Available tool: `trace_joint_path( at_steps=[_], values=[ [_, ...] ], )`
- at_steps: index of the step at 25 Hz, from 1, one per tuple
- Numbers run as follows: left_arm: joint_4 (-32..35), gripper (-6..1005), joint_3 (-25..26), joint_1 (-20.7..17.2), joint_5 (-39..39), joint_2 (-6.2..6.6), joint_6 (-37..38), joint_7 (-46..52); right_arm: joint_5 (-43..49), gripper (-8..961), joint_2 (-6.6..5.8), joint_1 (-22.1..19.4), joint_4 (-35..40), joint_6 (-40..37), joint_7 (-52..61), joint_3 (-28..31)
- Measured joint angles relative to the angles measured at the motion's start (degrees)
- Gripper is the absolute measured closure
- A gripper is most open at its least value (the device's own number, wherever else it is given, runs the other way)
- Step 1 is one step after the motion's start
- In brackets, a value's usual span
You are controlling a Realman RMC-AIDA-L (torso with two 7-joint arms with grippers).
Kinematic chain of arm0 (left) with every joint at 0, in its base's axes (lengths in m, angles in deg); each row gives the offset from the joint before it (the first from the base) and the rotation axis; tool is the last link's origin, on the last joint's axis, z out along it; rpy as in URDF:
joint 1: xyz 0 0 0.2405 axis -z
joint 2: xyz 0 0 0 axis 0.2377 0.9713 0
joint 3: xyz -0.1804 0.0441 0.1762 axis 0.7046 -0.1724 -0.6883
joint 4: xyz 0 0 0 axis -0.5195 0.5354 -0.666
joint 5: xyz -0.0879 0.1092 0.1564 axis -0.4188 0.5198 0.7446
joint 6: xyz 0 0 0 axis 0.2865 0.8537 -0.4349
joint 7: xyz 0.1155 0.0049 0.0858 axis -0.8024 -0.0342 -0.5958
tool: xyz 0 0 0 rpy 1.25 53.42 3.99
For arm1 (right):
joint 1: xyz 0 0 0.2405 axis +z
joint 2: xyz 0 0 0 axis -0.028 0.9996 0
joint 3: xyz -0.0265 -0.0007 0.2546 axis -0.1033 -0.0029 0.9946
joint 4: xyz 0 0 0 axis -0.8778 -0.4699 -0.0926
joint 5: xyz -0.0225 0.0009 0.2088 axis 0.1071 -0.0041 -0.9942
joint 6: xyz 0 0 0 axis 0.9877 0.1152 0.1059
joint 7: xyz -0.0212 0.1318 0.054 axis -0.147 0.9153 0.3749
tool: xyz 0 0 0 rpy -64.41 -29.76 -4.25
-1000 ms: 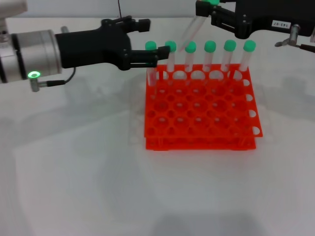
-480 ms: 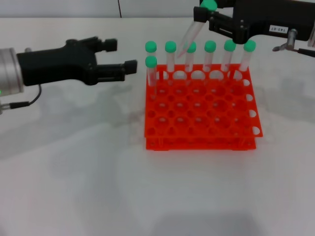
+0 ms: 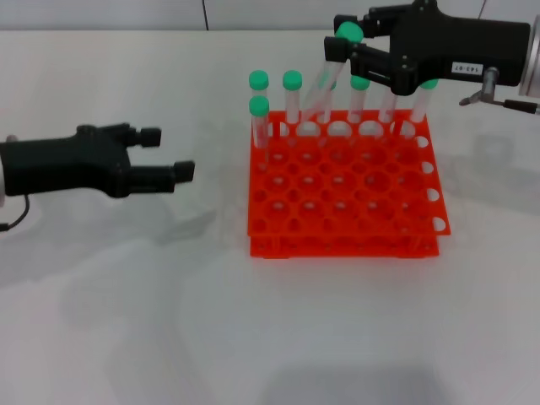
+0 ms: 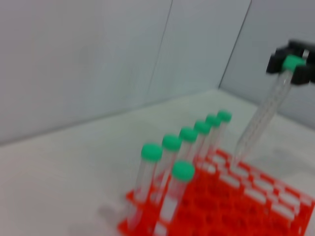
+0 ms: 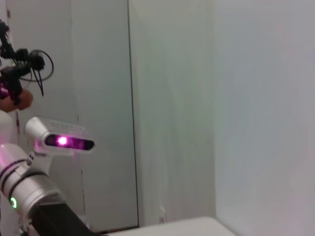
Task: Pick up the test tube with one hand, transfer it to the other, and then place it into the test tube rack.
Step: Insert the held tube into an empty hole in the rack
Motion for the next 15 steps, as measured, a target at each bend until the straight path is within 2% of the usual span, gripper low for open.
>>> trace_joint_path(
  at_steps=[9, 15],
  values=[
    [0.1, 112, 0.1, -0.1, 6.7, 0.92, 1.0, -1.0, 1.0, 687, 0.0, 0.8, 0.0, 5.2, 2.5, -3.5],
    [0.1, 111, 0.0, 1.1, 10.4, 0.99, 1.2, -2.0, 3.4, 687, 0.11, 2.3, -0.1, 9.3, 5.2, -5.0]
  ],
)
